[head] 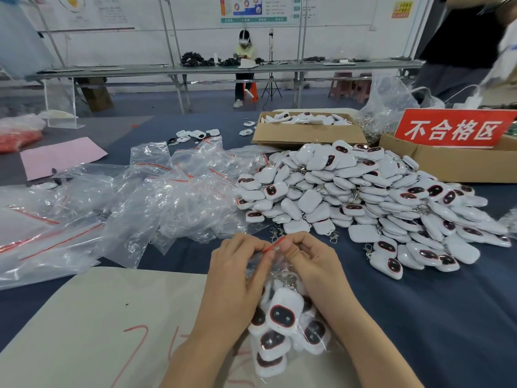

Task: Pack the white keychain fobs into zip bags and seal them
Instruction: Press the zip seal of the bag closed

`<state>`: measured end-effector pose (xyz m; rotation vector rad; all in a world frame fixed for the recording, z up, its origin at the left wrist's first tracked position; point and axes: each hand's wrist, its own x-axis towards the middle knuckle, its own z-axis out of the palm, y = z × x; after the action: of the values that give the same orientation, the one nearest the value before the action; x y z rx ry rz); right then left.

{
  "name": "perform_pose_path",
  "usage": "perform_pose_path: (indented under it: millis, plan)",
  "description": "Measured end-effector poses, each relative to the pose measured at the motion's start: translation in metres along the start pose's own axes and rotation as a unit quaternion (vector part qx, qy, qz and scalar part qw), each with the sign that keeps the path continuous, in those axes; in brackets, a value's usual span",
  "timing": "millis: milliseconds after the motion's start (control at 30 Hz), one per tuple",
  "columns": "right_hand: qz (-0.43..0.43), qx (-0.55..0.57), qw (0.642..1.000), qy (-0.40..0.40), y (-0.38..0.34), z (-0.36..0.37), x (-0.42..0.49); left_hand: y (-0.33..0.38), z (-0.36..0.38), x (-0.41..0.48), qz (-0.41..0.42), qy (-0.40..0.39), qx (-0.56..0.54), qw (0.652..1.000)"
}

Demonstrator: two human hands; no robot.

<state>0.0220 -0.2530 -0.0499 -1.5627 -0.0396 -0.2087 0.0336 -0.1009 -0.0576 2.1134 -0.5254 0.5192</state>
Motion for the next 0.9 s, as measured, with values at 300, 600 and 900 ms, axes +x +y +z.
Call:
perform_pose_path:
  millis: [300, 600, 900]
  plan:
    - [-0.001, -0.051, 0.999, -0.003, 0.000, 0.003, -0.001, -0.001, -0.001, -0.001, -0.027, -0.015, -0.029, 0.999]
    - [-0.003, -0.064, 0.997, 0.046, -0.002, 0.002, -0.001, -0.002, -0.001, 0.000, -0.014, -0.023, -0.014, 1.000]
    - [0.051, 0.012, 0.993, 0.105, -0.002, -0.009, 0.002, -0.005, -0.003, 0.001, -0.015, -0.023, -0.019, 0.999]
